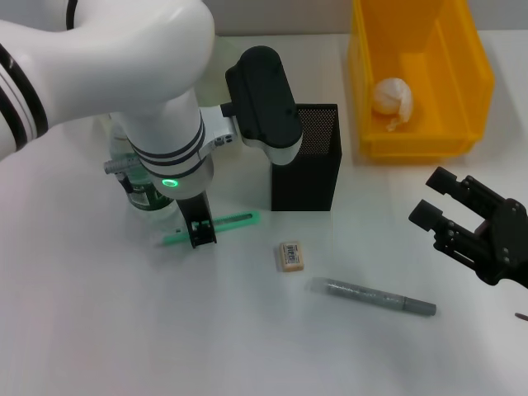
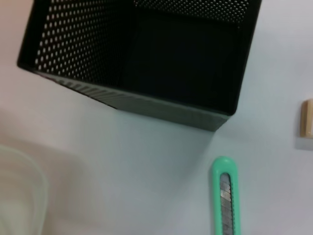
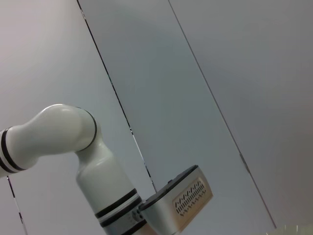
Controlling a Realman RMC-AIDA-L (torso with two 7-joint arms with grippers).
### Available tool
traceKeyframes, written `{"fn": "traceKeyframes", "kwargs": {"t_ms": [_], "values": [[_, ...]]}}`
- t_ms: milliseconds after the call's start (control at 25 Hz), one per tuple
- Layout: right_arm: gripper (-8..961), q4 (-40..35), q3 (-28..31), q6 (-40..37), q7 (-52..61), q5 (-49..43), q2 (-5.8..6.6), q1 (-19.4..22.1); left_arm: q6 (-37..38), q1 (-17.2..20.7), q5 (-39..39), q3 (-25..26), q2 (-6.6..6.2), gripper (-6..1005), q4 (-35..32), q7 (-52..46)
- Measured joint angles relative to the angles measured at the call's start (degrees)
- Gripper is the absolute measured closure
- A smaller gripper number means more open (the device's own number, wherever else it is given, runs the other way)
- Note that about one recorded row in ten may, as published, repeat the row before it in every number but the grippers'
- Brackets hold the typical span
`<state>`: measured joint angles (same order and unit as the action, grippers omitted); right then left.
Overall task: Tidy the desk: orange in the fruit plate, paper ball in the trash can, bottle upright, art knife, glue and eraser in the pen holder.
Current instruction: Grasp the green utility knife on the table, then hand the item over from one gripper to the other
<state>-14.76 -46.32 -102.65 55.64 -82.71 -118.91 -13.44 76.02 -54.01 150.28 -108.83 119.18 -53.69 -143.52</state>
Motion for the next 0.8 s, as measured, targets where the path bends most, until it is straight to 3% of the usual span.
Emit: {"fn": "traceKeyframes", "kwargs": {"t_ms": [800], "values": [[231,0.0,0.41,-0.58,0.09,0.0,0.0,0.63,-0.08,0.62,0.53,-1.71,0.0,810,-2.69,-0.35]]}}
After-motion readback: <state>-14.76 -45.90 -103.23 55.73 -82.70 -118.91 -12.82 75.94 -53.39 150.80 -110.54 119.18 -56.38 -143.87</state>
